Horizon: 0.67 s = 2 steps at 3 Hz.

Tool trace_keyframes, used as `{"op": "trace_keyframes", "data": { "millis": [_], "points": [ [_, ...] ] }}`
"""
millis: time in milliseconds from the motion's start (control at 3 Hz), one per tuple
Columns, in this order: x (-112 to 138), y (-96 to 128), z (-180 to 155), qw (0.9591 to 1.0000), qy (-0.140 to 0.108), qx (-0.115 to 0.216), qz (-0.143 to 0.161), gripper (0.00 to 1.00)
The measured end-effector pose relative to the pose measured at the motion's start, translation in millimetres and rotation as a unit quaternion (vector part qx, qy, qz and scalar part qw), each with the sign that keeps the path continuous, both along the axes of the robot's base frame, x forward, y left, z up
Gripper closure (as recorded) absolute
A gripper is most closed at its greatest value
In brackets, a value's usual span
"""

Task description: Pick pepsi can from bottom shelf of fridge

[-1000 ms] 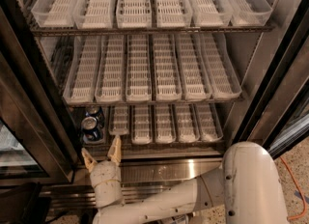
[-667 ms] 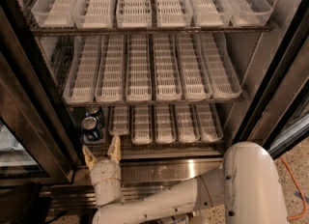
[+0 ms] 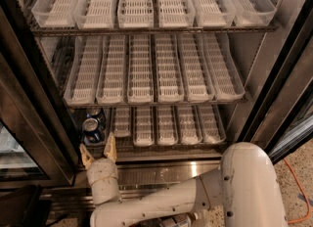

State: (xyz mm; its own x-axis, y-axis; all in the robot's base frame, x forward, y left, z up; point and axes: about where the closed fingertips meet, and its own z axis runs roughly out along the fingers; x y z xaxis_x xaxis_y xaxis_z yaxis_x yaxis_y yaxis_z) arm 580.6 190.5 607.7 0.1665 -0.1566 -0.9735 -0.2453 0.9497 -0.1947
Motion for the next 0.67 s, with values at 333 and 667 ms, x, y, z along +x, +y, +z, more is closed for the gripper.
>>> {"op": "trace_keyframes", "data": {
  "millis": [333,667],
  "points": [
    [22.8,16.4,-8.0,0.9999,0.001,0.010,0.002,0.34],
    [30.1,14.1,-11.0,0.9999,0.005,0.010,-0.003,0.33]
  ]
}}
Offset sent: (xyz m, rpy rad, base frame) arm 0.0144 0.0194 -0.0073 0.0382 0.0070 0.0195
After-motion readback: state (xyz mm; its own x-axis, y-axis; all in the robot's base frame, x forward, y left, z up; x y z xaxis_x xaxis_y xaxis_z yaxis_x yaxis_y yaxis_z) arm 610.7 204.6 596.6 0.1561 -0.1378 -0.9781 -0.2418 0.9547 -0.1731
